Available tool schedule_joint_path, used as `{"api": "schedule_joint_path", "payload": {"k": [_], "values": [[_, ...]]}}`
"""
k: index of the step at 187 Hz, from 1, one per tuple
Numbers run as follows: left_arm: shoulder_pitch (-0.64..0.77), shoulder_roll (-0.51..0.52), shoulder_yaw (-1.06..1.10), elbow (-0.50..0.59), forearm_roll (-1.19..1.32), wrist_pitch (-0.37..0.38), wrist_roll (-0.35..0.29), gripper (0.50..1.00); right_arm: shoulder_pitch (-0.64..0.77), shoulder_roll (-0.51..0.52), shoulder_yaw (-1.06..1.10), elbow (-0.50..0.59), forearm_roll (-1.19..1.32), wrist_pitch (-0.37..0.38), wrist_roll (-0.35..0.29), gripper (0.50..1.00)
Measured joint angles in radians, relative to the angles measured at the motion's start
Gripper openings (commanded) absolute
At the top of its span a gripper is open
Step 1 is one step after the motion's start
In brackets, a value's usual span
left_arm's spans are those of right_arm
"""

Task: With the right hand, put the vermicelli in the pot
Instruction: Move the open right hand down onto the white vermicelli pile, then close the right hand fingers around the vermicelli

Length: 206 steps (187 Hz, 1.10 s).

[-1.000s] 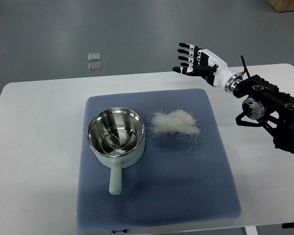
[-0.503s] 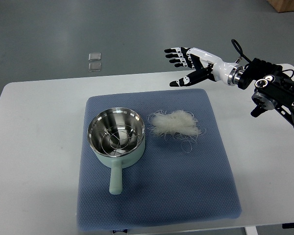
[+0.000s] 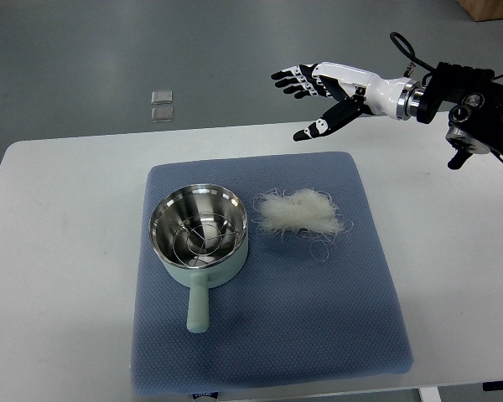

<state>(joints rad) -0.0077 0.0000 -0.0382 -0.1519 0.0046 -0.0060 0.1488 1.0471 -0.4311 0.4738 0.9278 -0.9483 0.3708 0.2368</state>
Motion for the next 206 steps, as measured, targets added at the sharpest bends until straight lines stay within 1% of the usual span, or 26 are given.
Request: {"api": "schedule_joint_path", "payload": {"k": [38, 61, 112, 157, 206], "values": [[0.000, 0.000, 0.000, 0.000, 0.000, -0.001, 0.000, 1.000, -0.013, 0.010, -0.008, 0.012, -0.104, -0.002, 0.016, 0.919], [0.000, 0.000, 0.001, 0.000, 0.000, -0.001, 0.000, 1.000, -0.015, 0.017, -0.053, 0.016, -0.191, -0.010, 0.022, 0.919], [0.000, 0.000, 0.001, -0.001, 0.000, -0.001, 0.000, 1.000, -0.009, 0.018, -0.174, 0.052, -0.375, -0.010, 0.009, 0.919], [0.000, 0.000, 0.000, -0.002, 0.000, 0.000, 0.000, 1.000, -0.003, 0.021, -0.253, 0.067, -0.430, -0.001, -0.010, 0.919], [0.000, 0.000, -0.004, -0.002, 0.000, 0.000, 0.000, 1.000, -0.003, 0.037, -0.273, 0.068, -0.435, 0.002, -0.021, 0.919]]}}
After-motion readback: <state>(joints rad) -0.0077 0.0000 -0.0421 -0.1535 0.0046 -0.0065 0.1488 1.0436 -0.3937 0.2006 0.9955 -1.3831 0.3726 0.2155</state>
